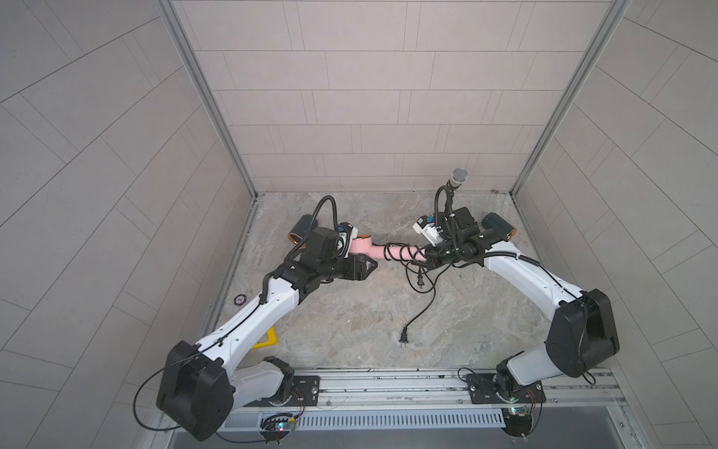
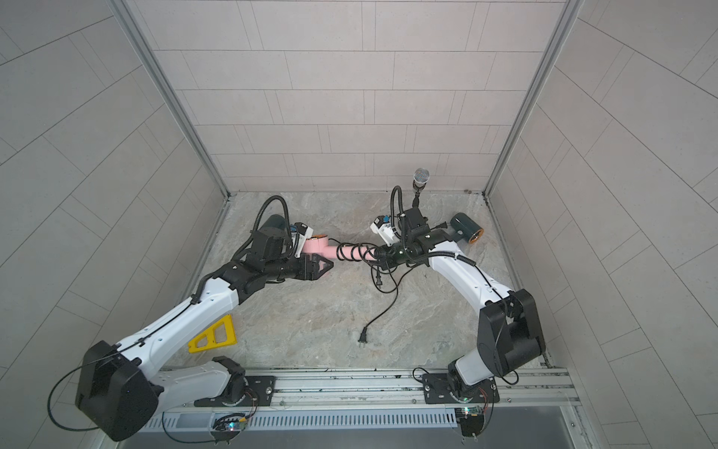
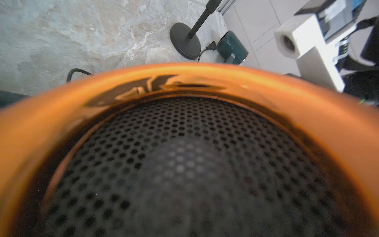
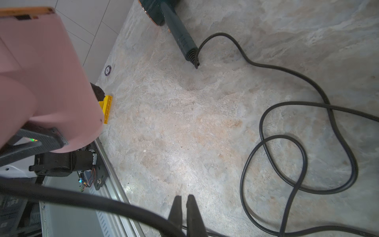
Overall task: Wrap the cord around the hair dryer
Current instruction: Wrap the power cord around the hair dryer.
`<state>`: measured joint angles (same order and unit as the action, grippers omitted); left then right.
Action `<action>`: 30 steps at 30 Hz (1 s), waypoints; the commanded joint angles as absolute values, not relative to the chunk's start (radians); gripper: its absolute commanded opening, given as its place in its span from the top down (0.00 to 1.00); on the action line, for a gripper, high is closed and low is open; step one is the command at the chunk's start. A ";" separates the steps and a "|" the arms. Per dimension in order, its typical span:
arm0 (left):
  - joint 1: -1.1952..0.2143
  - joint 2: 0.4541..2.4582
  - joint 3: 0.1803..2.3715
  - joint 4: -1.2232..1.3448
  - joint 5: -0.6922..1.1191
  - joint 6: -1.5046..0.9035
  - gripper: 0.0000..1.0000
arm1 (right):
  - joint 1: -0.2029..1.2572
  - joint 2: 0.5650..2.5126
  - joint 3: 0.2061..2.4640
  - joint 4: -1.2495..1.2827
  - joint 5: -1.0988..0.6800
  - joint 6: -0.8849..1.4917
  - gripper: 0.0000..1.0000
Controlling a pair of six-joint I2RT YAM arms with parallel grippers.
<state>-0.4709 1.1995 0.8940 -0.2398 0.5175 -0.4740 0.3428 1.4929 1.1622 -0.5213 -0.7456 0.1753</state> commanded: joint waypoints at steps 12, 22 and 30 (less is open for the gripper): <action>-0.446 1.153 0.911 -0.024 0.187 -0.852 1.00 | 0.496 1.500 0.904 0.124 -0.663 0.618 1.00; -0.451 1.114 0.968 -0.129 0.190 -0.876 1.00 | 0.522 1.497 0.762 0.476 -0.595 0.671 0.65; -0.451 1.157 1.184 -0.458 0.239 -0.663 1.00 | 0.451 1.429 0.761 0.440 -0.692 0.502 0.52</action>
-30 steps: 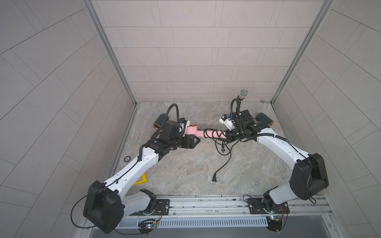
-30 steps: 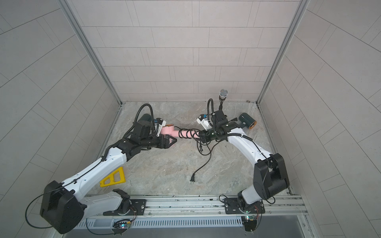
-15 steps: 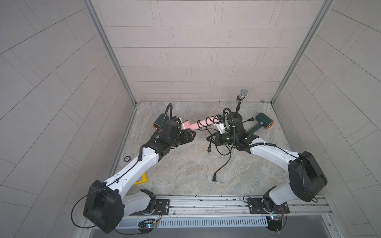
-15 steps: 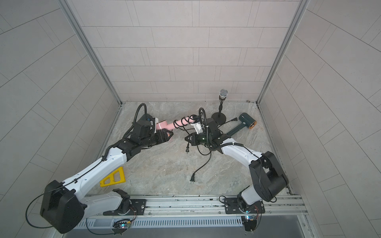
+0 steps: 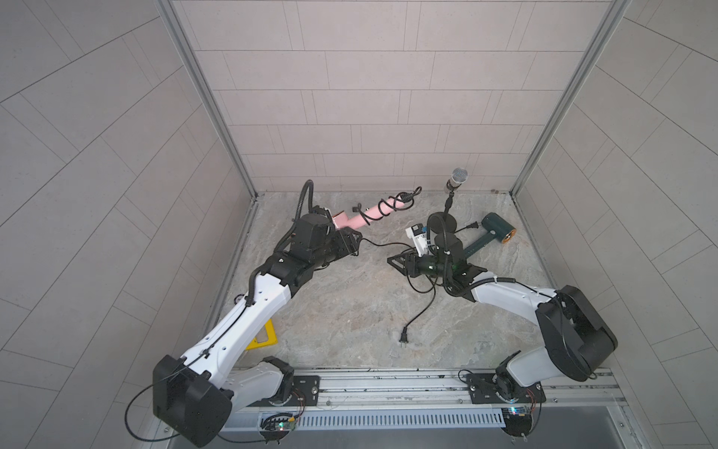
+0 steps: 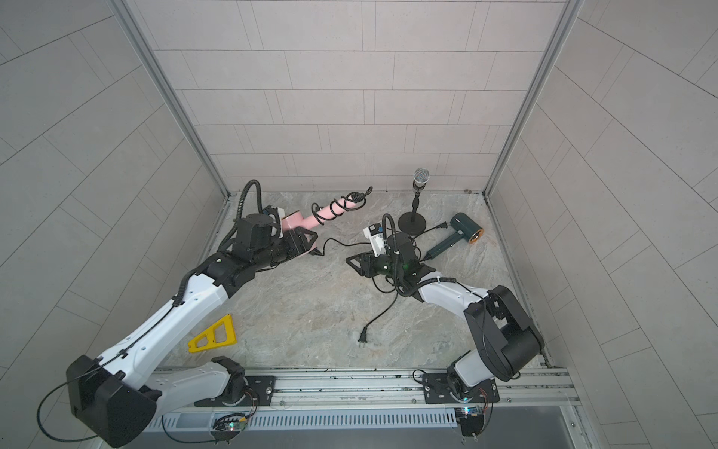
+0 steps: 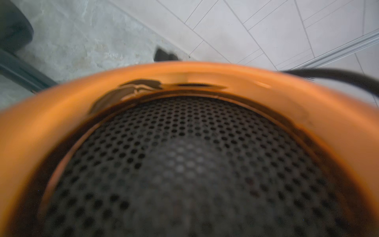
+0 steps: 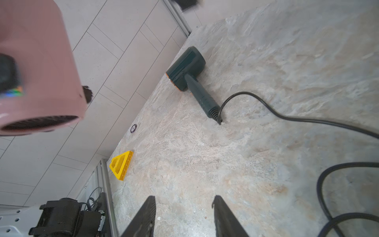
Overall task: Wrap the cord around the hair dryer
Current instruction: Wrap the power cord around the hair dryer.
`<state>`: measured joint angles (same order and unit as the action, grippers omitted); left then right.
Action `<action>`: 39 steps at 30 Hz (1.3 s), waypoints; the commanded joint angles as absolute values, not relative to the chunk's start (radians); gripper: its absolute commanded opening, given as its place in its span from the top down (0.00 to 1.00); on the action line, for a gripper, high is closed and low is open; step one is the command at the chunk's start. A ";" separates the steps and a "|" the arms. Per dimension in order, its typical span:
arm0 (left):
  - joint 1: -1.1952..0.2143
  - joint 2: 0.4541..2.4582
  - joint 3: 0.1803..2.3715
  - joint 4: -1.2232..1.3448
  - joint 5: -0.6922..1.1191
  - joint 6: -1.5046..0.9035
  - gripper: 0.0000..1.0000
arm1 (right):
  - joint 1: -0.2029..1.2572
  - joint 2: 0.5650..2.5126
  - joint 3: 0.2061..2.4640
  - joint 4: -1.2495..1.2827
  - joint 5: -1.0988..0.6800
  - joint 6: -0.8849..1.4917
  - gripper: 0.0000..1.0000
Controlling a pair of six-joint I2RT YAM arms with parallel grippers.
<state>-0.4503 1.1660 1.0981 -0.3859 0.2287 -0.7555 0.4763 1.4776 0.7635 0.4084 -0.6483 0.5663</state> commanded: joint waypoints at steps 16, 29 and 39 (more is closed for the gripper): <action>-0.452 1.311 1.657 -0.960 0.236 -0.327 1.00 | 0.429 1.278 0.675 0.553 -0.729 0.332 0.41; -0.481 1.437 1.945 -1.173 0.293 -0.205 1.00 | 0.445 1.281 0.695 0.744 -0.772 0.348 0.41; -0.523 1.455 1.994 -1.206 0.309 -0.217 1.00 | 0.461 1.387 0.729 1.051 -0.734 0.552 0.41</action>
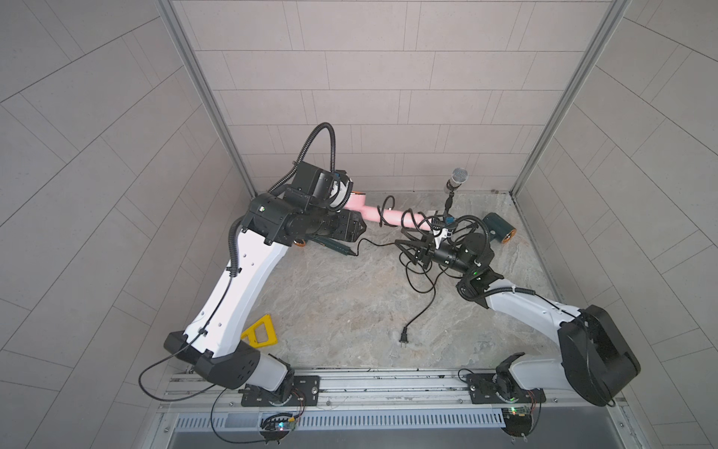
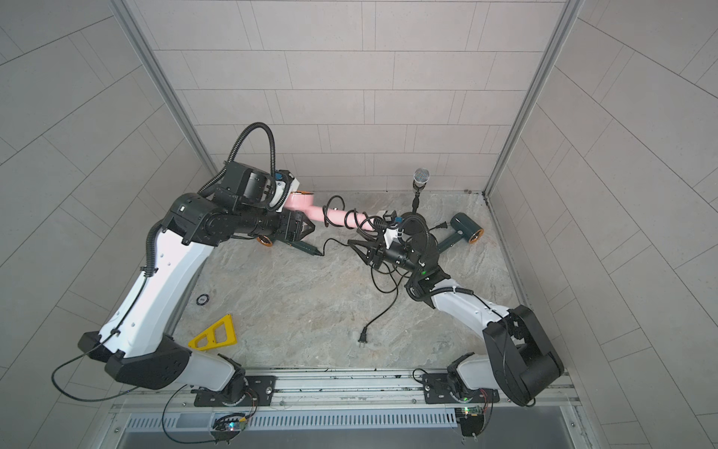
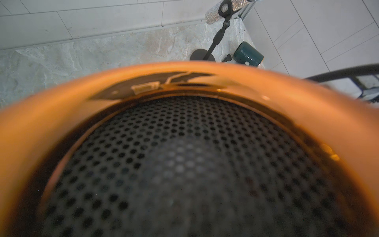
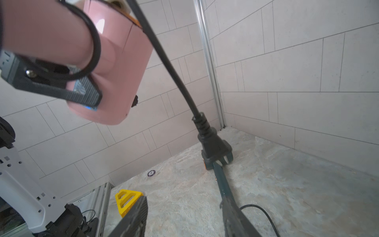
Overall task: Wrap the cord around the hair dryer
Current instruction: Wrap the power cord around the hair dryer.
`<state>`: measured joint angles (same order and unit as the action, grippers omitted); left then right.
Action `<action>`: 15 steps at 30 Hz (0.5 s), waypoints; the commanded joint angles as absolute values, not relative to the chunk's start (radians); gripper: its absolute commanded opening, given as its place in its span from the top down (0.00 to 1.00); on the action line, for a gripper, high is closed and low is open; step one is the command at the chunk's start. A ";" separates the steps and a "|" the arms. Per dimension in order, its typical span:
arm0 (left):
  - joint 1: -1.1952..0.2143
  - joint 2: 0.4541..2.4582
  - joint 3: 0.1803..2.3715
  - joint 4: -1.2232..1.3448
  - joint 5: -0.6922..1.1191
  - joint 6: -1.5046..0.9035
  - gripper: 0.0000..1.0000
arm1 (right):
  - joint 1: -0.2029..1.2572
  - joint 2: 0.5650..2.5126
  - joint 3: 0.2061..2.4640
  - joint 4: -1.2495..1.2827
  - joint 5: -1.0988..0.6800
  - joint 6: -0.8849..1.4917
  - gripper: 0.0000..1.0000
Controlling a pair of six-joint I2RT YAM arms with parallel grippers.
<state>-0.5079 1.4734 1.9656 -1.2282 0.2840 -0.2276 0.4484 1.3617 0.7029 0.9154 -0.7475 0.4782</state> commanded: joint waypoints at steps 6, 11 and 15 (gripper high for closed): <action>-0.541 1.443 1.991 -1.203 0.307 -0.224 1.00 | 0.470 1.391 0.734 1.054 -0.665 0.521 0.40; -0.552 1.441 1.992 -1.198 0.316 -0.233 1.00 | 0.482 1.402 0.760 1.024 -0.682 0.513 0.41; -0.553 1.442 1.993 -1.192 0.311 -0.239 1.00 | 0.482 1.389 0.742 1.010 -0.692 0.512 0.43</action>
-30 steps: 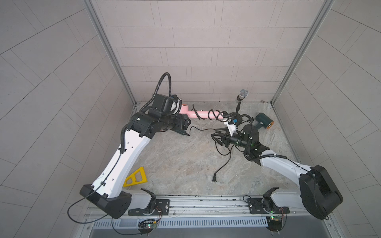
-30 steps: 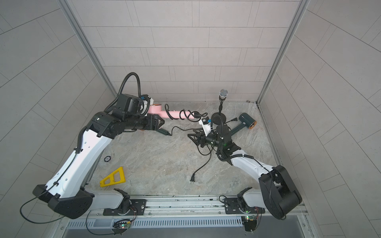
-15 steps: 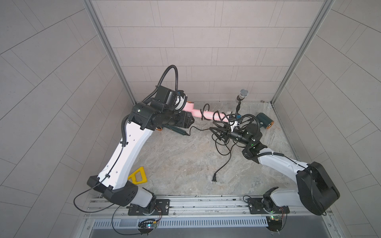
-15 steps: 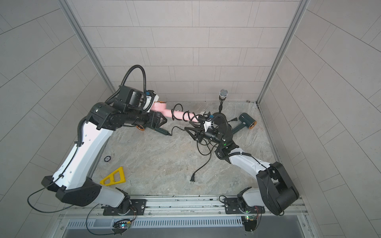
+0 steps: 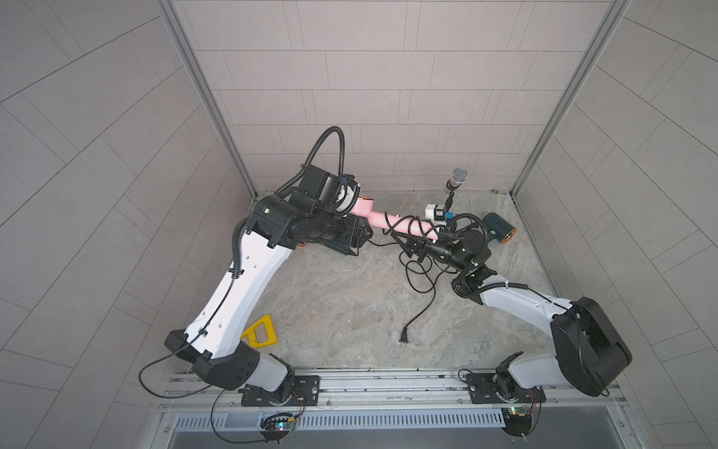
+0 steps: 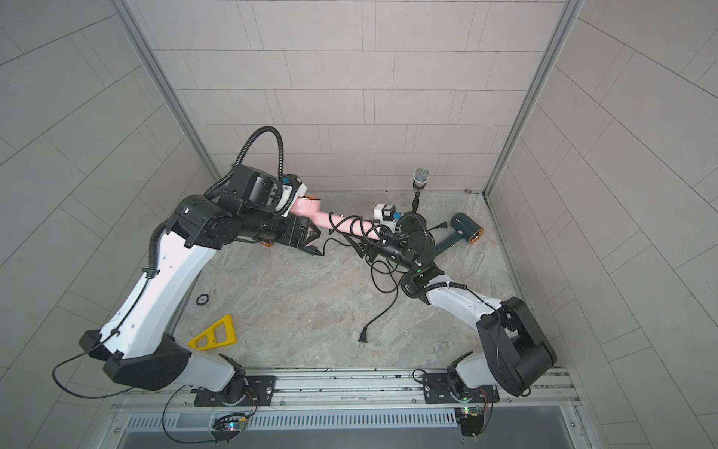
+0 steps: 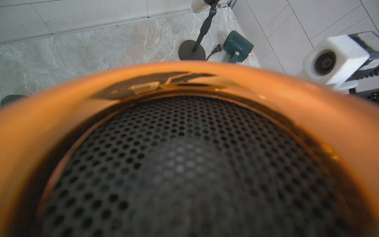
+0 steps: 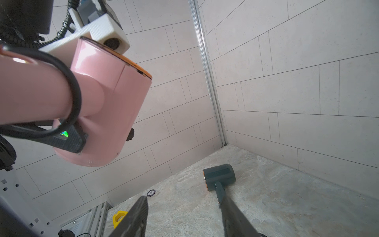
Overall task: Wrap the cord around the hair dryer
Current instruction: Wrap the power cord around the hair dryer.
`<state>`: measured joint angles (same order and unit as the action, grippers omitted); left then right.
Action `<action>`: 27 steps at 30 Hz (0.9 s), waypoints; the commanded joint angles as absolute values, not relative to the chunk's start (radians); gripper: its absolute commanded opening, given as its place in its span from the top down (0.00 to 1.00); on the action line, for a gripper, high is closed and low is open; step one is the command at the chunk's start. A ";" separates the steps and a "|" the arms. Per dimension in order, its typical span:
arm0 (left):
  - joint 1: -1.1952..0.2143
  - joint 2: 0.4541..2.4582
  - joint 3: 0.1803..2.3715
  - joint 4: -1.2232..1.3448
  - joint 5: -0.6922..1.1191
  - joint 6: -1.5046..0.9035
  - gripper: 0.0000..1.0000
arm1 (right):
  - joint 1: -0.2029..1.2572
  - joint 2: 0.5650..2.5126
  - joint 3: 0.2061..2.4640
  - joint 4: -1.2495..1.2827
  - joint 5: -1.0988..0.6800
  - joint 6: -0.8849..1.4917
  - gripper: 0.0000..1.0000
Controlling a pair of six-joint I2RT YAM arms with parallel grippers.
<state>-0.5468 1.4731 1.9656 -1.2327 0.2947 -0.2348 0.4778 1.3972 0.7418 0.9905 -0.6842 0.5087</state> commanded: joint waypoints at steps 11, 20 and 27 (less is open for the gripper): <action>-0.553 1.427 1.963 -1.131 0.368 -0.275 1.00 | 0.480 1.375 0.714 0.917 -0.698 0.555 0.93; -0.614 1.445 1.897 -1.146 0.406 -0.217 1.00 | 0.479 1.451 0.835 0.769 -0.650 0.624 1.00; -0.614 1.404 1.853 -1.043 0.367 -0.277 1.00 | 0.485 1.499 0.874 0.703 -0.669 0.678 1.00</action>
<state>-0.6140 1.4616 1.8606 -1.1709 0.3565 -0.2584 0.4797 1.4799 0.8776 0.7578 -0.6724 0.6277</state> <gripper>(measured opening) 0.717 0.183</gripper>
